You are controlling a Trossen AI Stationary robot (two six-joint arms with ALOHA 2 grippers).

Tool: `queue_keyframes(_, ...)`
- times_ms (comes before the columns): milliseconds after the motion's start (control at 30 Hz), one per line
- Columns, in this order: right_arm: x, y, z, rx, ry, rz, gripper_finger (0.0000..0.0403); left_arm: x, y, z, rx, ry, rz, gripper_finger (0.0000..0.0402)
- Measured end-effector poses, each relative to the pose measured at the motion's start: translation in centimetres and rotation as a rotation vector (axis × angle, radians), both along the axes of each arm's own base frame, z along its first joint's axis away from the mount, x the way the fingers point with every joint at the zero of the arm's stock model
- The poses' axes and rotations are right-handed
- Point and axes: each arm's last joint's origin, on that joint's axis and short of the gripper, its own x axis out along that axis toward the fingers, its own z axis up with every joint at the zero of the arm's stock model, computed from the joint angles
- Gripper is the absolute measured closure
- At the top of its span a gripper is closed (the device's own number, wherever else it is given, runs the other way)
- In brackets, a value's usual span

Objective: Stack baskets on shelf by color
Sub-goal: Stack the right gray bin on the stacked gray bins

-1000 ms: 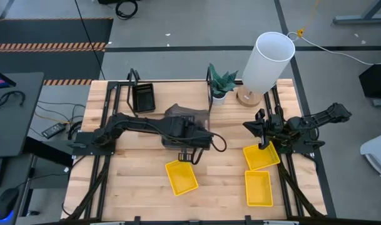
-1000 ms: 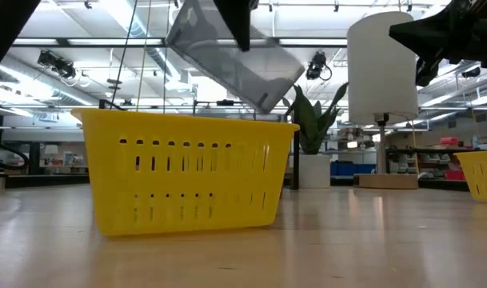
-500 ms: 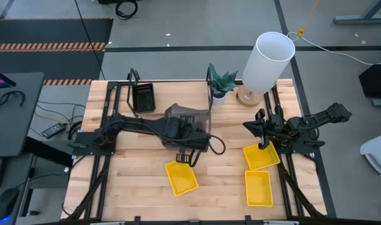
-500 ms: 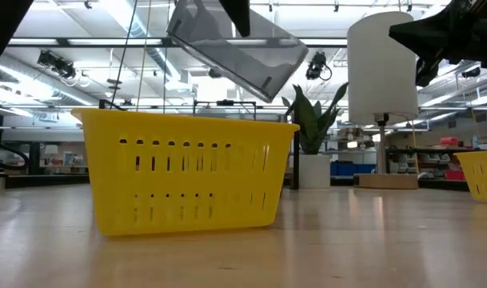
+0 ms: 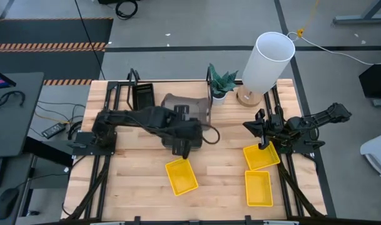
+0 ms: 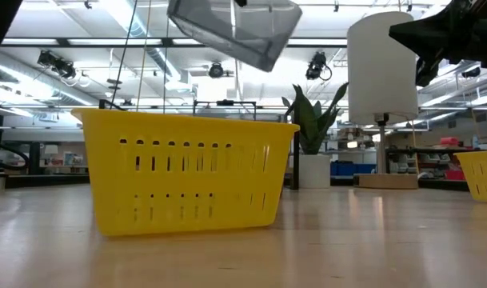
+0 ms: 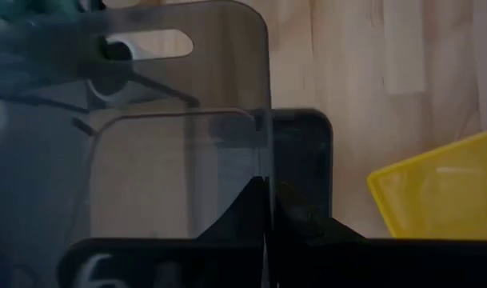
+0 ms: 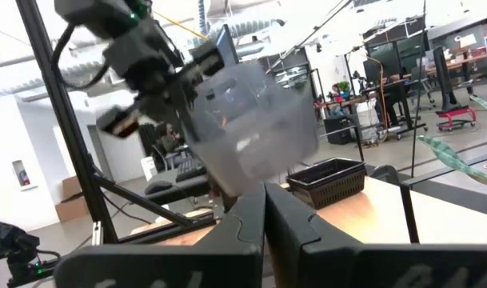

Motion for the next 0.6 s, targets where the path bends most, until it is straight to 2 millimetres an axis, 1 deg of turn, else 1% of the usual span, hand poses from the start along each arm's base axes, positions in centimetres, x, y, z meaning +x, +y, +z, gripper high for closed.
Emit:
queue_keyframes(200, 0.0, 0.0, 0.0, 0.0, -0.001, 0.0, 0.0391, -1.6, 0.2, 3.2, -0.035, -0.166, -0.006, 0.0393)
queue_keyframes(300, 0.0, 0.0, 0.0, 0.0, -0.001, 0.0, 0.0391, -1.5, -0.3, 3.3, -0.038, -0.191, -0.03, 0.0393)
queue_keyframes(433, 0.0, 0.0, 0.0, 0.0, -0.001, 0.0, 0.0391, -0.9, -1.1, 2.9, -0.03, -0.203, -0.07, 0.0393)
queue_keyframes(500, 0.0, 0.0, 0.0, 0.0, 0.0, 0.0, 0.0391, -0.3, -1.4, 1.7, -0.021, -0.189, -0.088, 0.0393)
queue_keyframes(600, 0.0, 0.0, 0.0, 0.0, 0.0, 0.0, 0.0391, 0.2, -1.5, -0.5, -0.01, -0.14, -0.105, 0.0393)
